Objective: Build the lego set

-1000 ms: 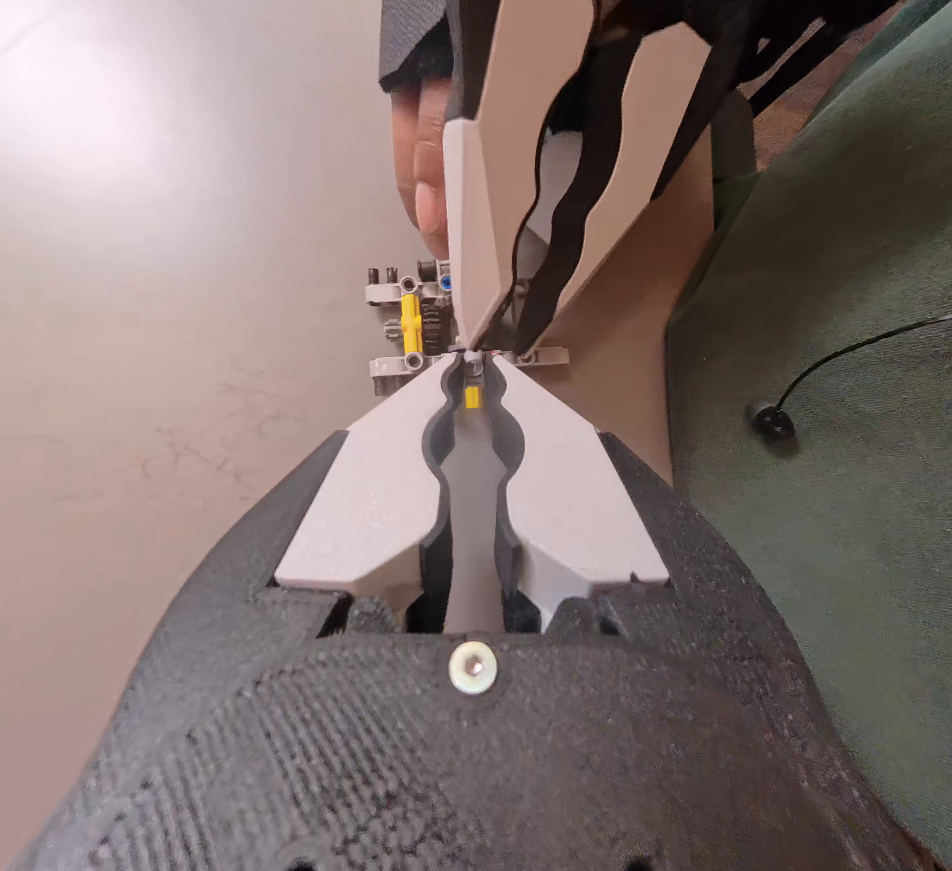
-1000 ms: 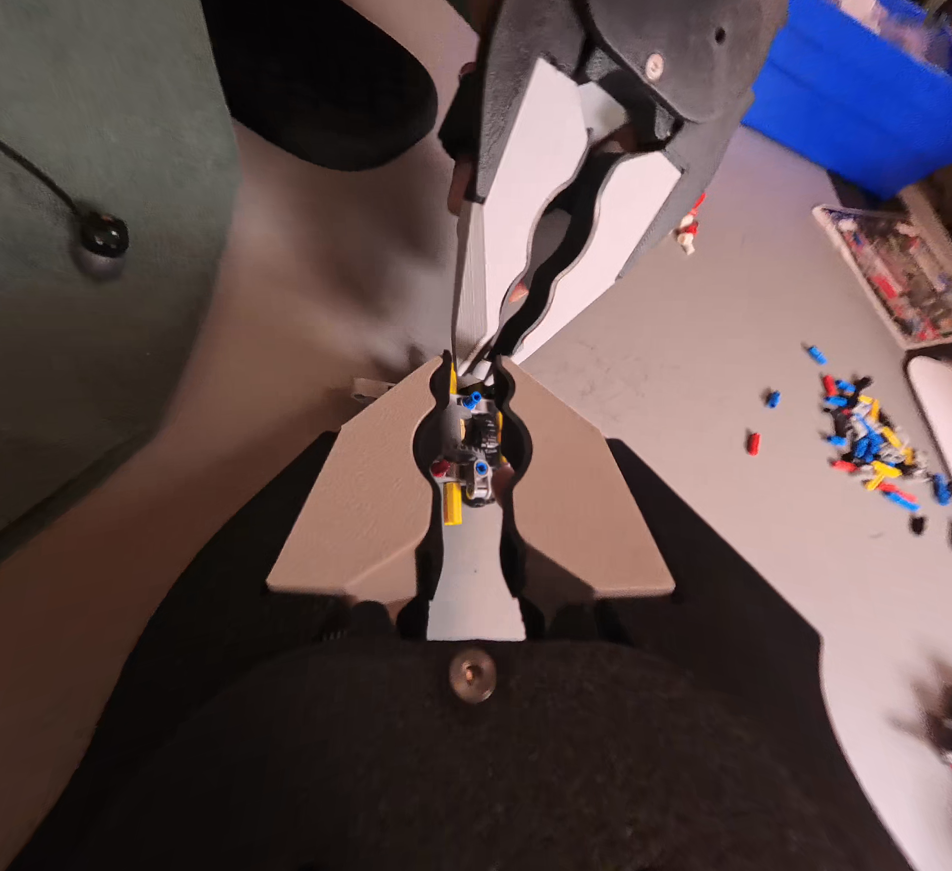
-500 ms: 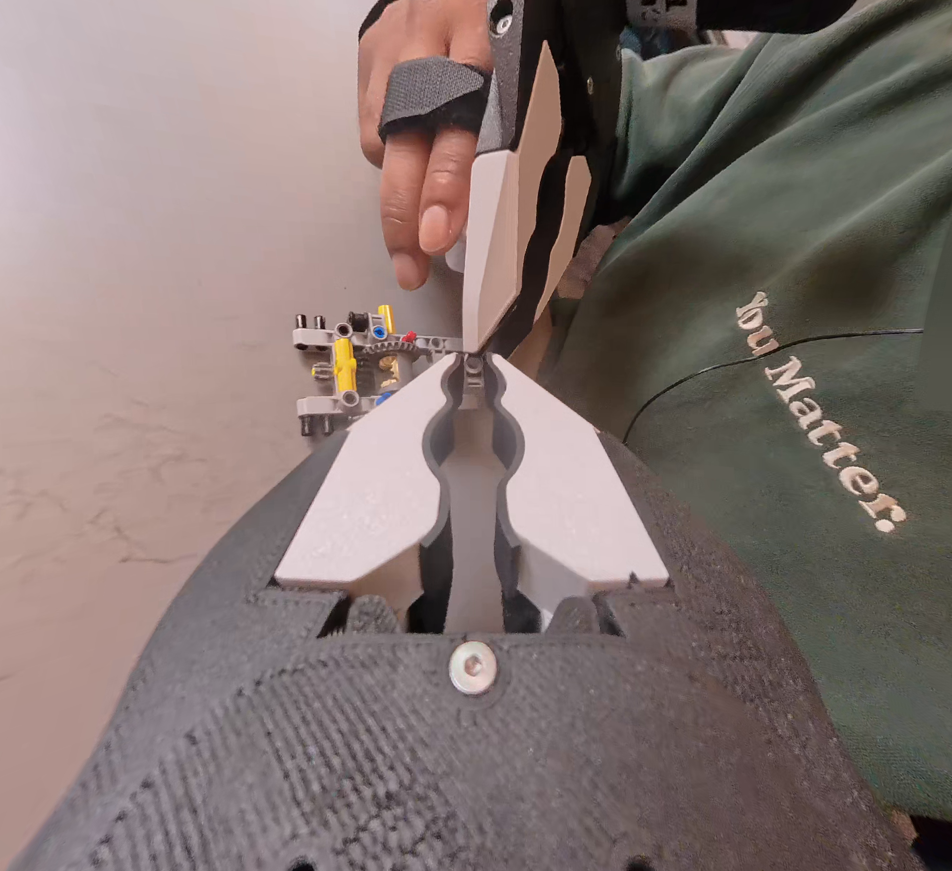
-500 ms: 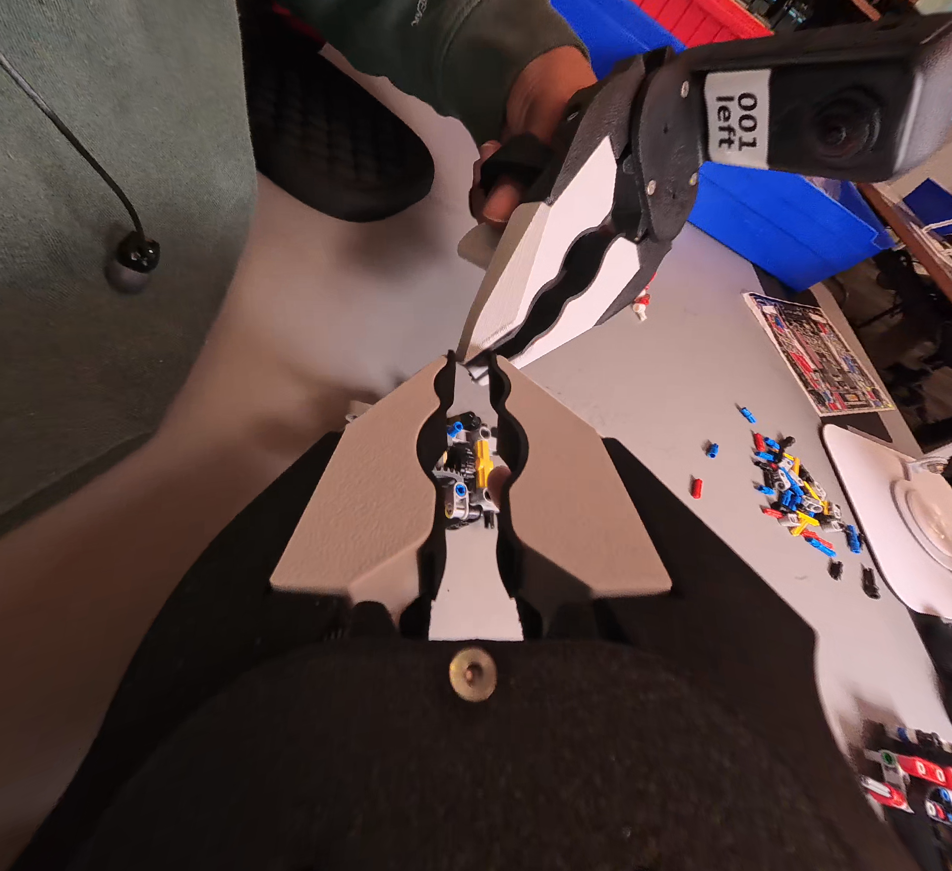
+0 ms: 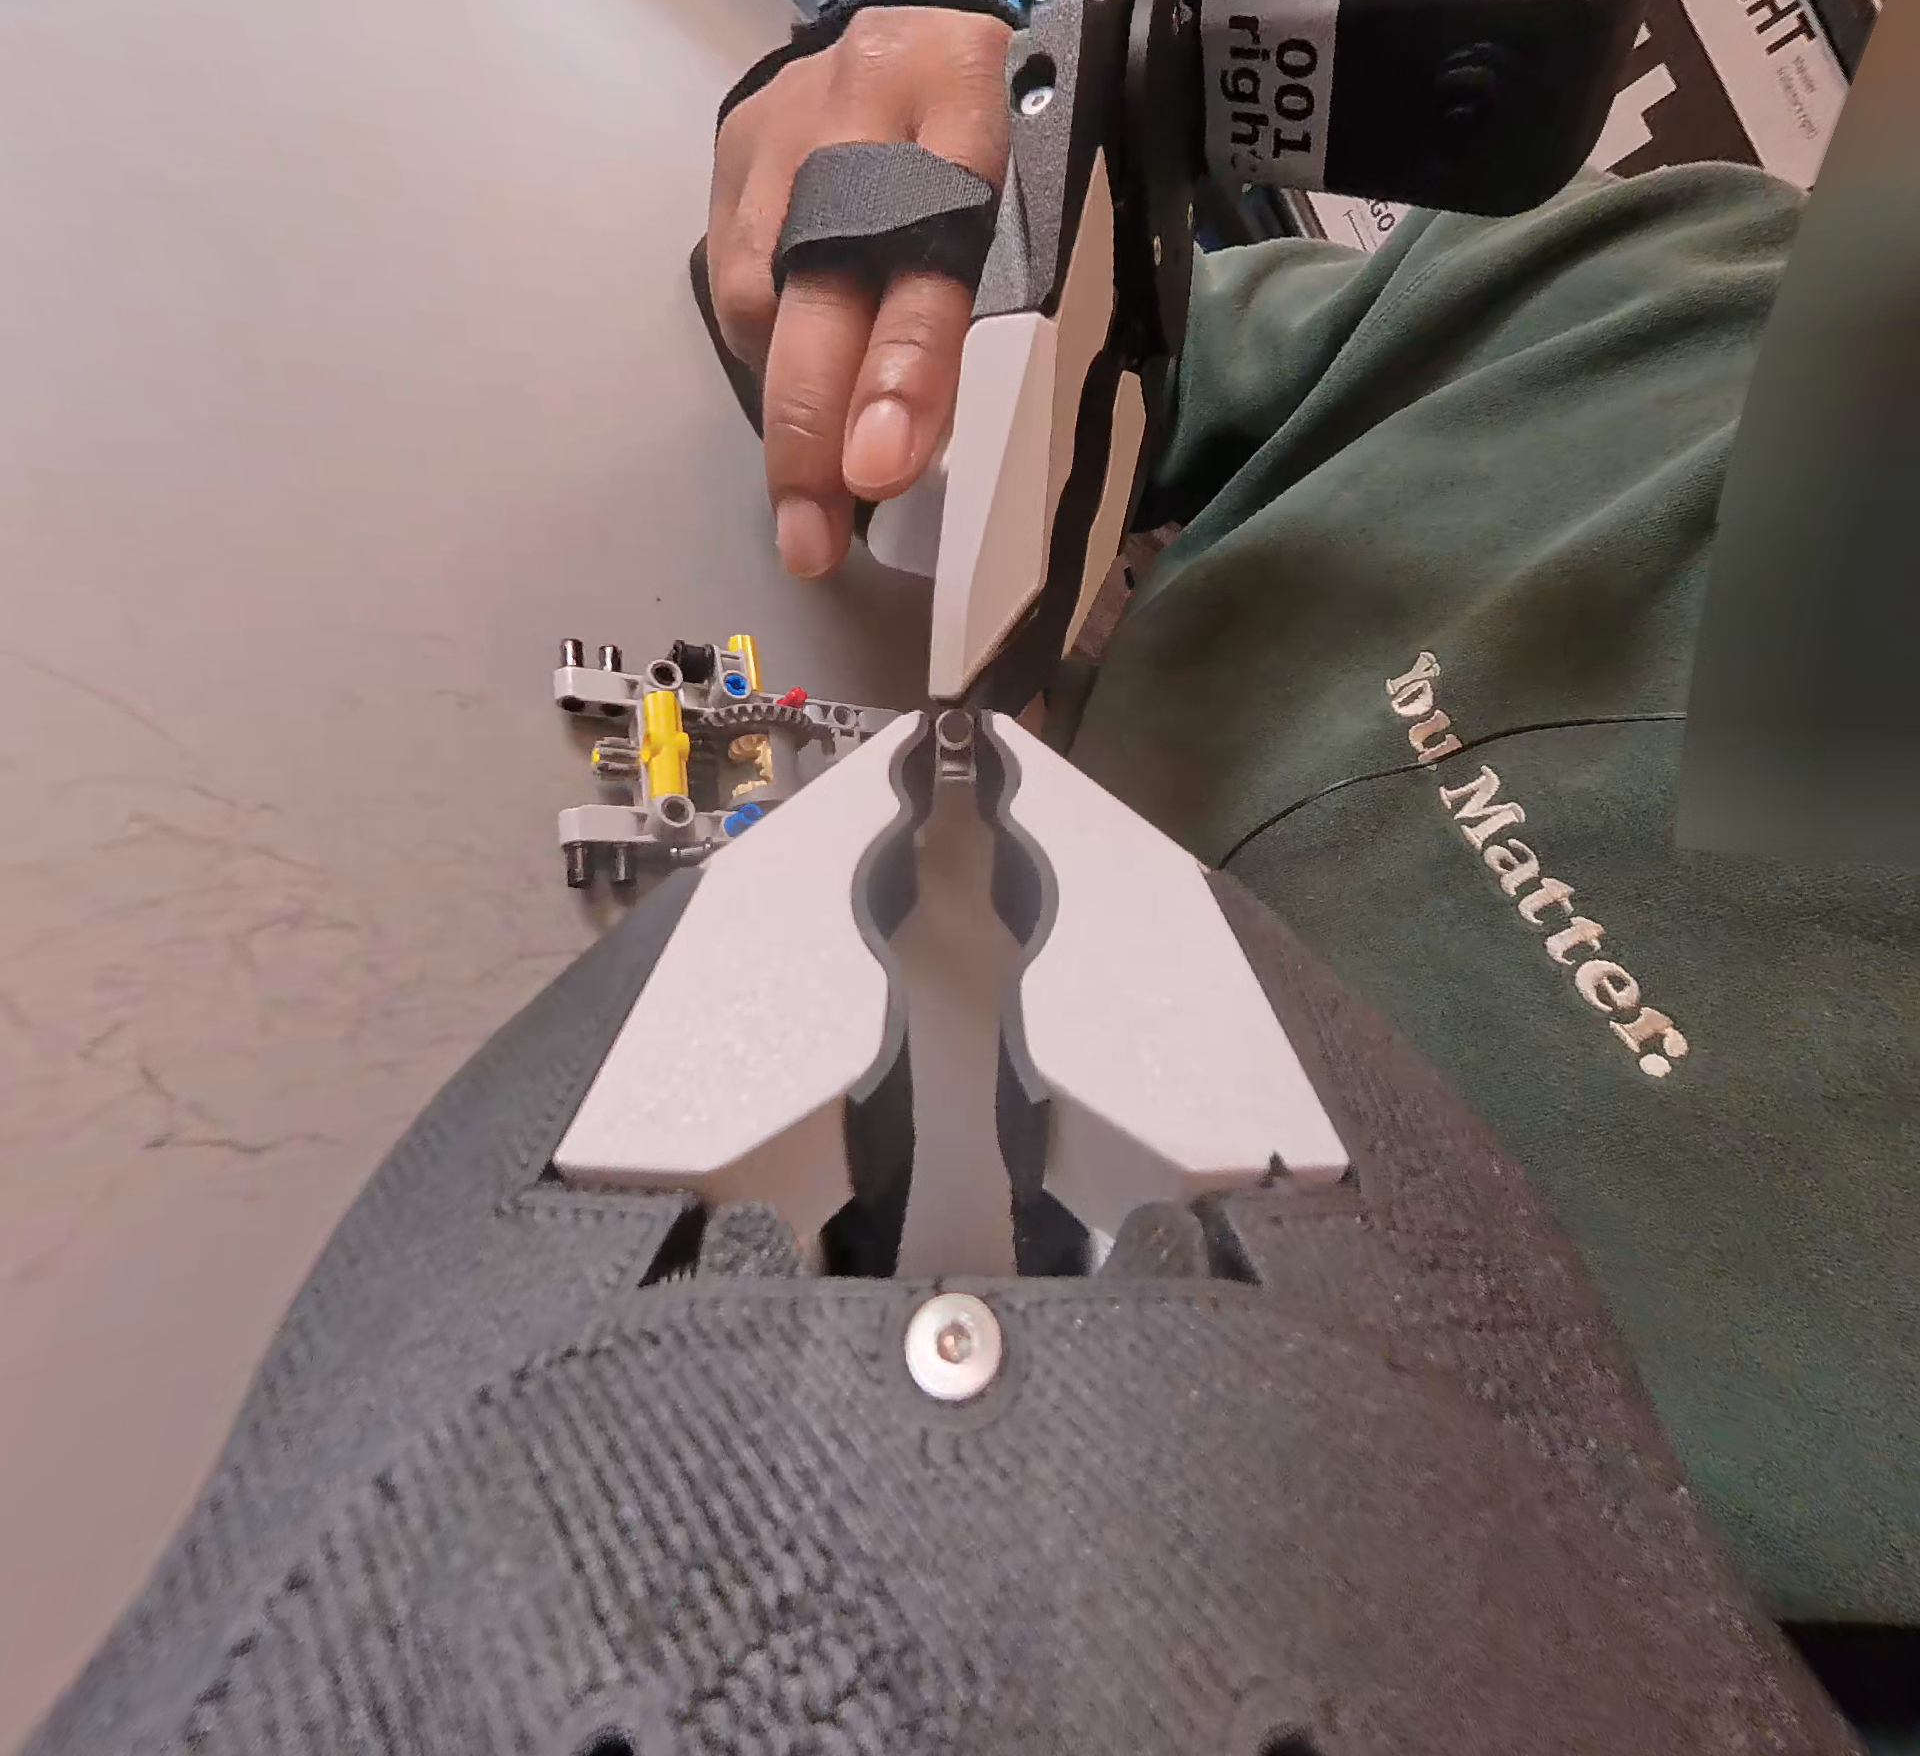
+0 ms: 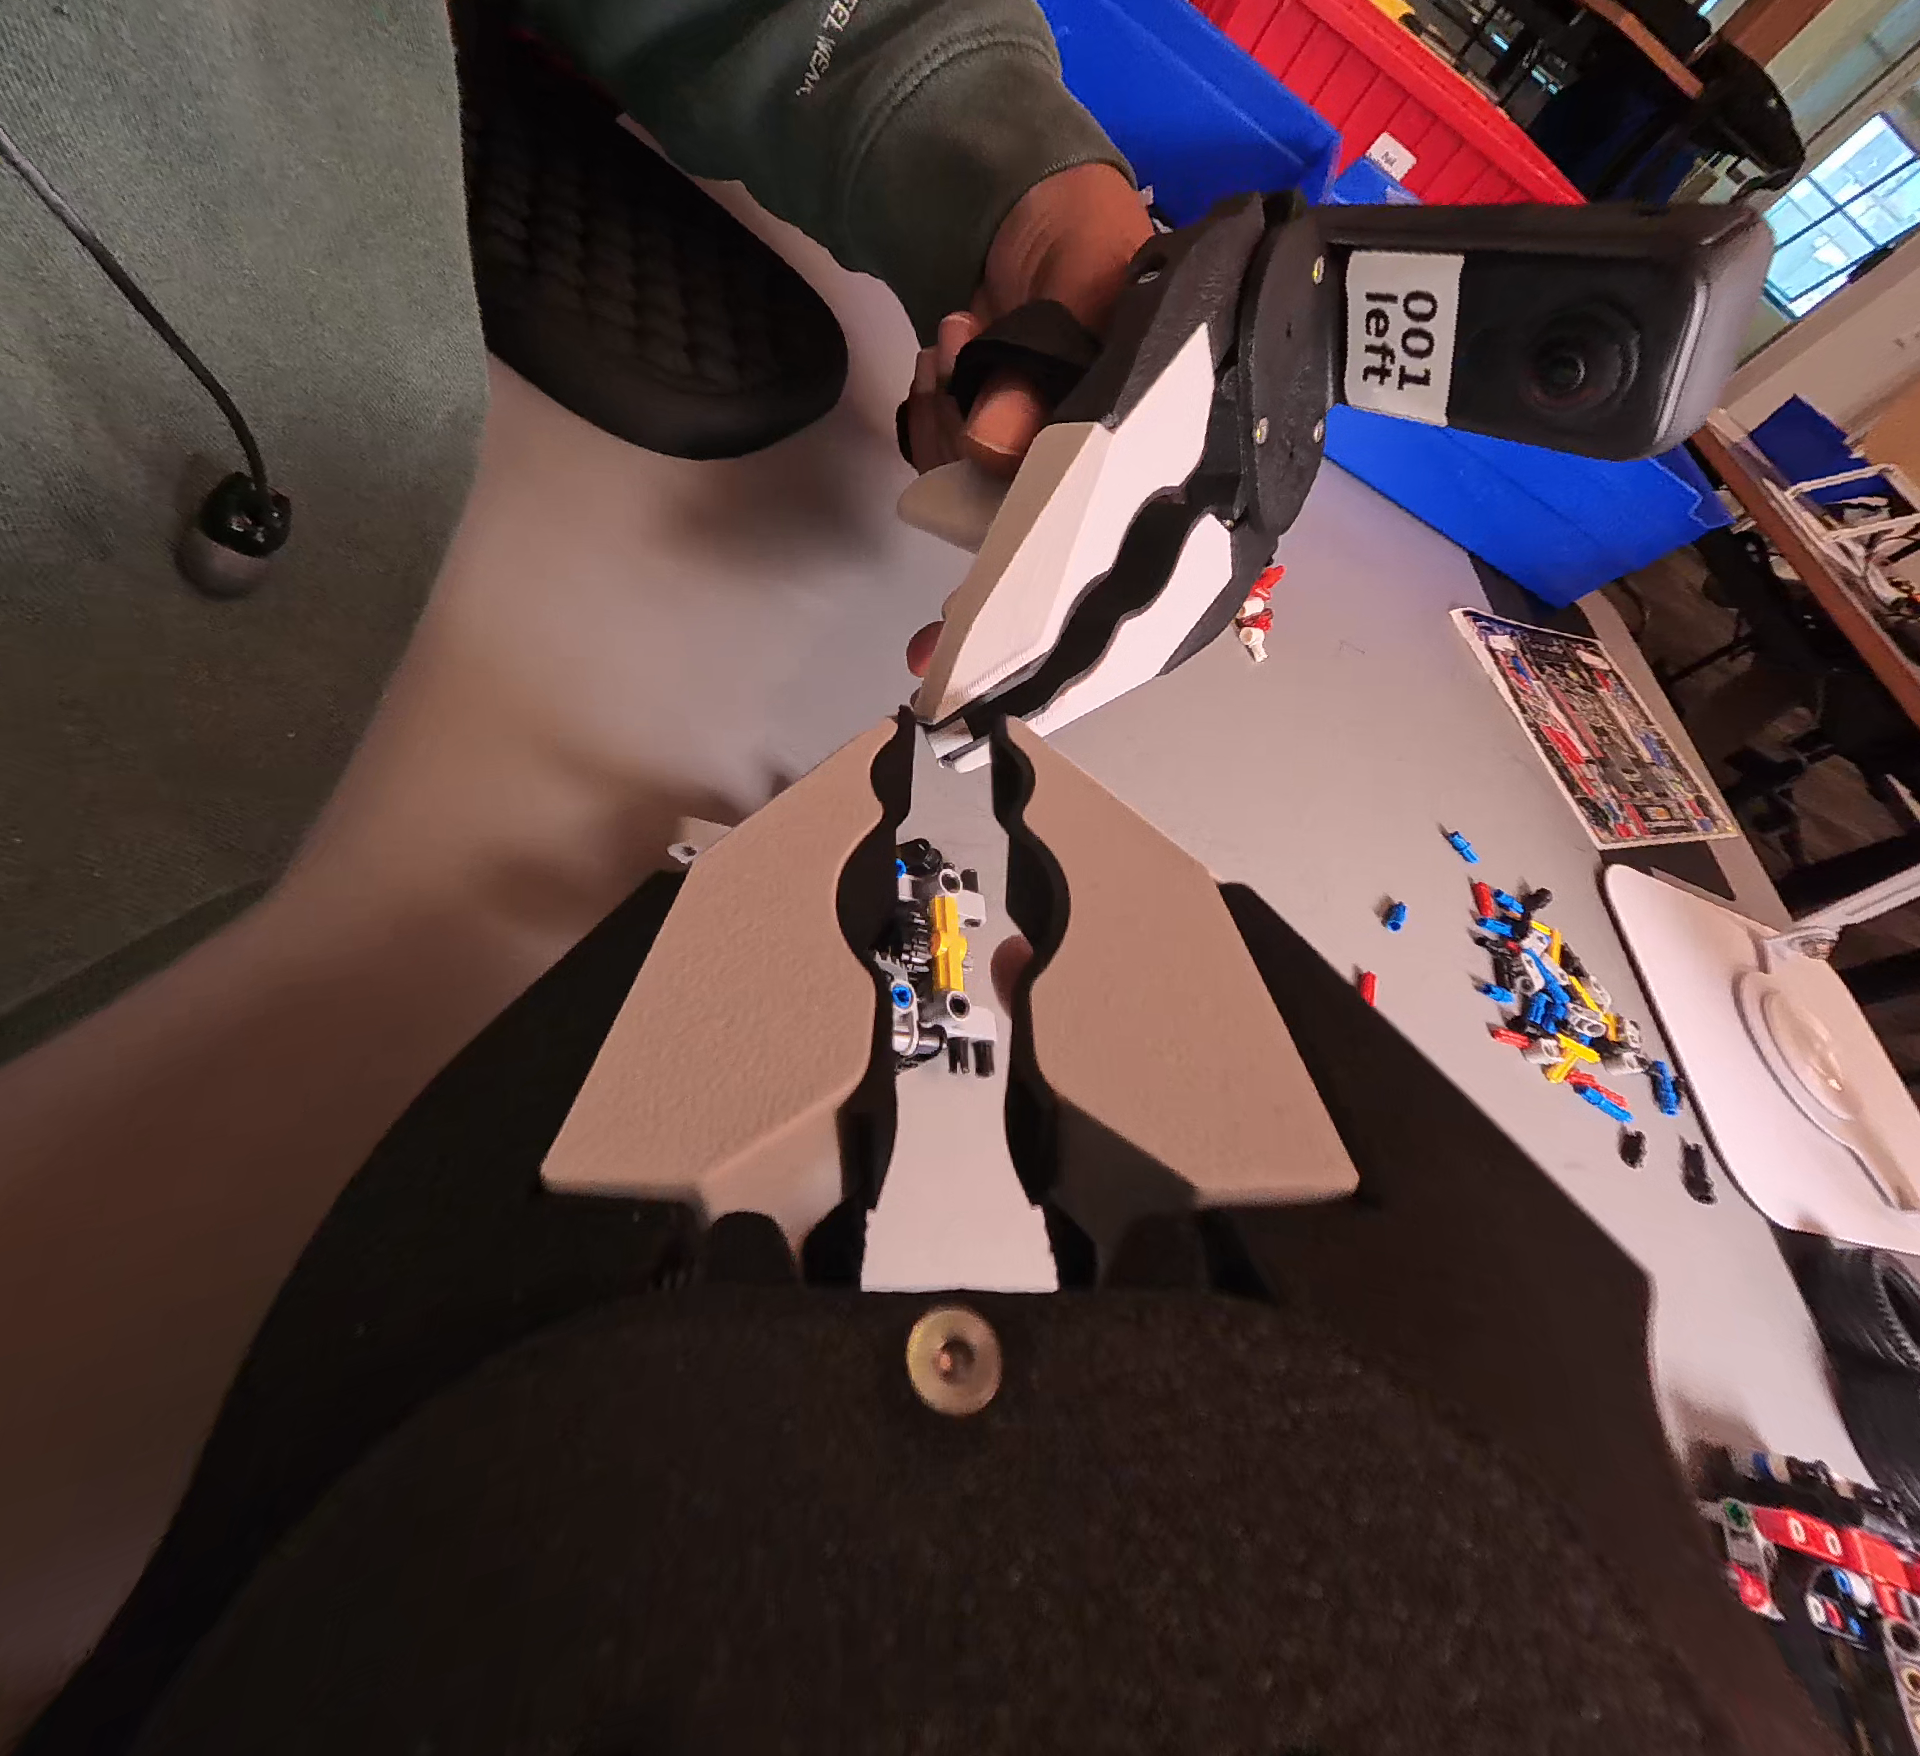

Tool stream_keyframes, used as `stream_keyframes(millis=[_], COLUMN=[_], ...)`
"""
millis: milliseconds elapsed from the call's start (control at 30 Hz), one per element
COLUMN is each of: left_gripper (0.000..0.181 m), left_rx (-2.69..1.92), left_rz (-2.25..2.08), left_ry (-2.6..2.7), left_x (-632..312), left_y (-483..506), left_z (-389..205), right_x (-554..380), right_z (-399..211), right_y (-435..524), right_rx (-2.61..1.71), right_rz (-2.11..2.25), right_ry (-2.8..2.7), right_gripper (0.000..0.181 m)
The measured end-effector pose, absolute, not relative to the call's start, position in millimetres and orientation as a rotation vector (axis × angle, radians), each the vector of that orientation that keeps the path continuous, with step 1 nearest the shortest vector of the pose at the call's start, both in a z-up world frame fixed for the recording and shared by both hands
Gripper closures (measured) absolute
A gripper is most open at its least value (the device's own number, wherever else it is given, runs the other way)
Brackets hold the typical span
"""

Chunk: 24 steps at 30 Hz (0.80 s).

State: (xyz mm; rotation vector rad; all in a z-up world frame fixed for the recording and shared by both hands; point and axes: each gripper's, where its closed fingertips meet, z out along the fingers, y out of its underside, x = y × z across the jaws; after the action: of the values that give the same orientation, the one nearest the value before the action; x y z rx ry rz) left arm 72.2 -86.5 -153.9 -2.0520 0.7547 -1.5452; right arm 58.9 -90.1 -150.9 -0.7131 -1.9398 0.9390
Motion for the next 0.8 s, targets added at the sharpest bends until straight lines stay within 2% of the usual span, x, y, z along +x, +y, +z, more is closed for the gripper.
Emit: stream_keyframes(millis=[433,800], left_gripper=[0.176,0.176], left_rx=[-1.958,-1.998], left_rz=[-1.738,-1.592], left_ry=[0.566,0.608], left_x=[69,65], left_y=[-82,-78], left_z=[-140,-144], right_x=[57,56], right_z=[-139,-142], right_y=[-87,-82], right_rx=[-0.666,-0.639], right_rz=[0.897,0.813], right_ry=[-1.871,-1.877], right_gripper=[0.175,0.175])
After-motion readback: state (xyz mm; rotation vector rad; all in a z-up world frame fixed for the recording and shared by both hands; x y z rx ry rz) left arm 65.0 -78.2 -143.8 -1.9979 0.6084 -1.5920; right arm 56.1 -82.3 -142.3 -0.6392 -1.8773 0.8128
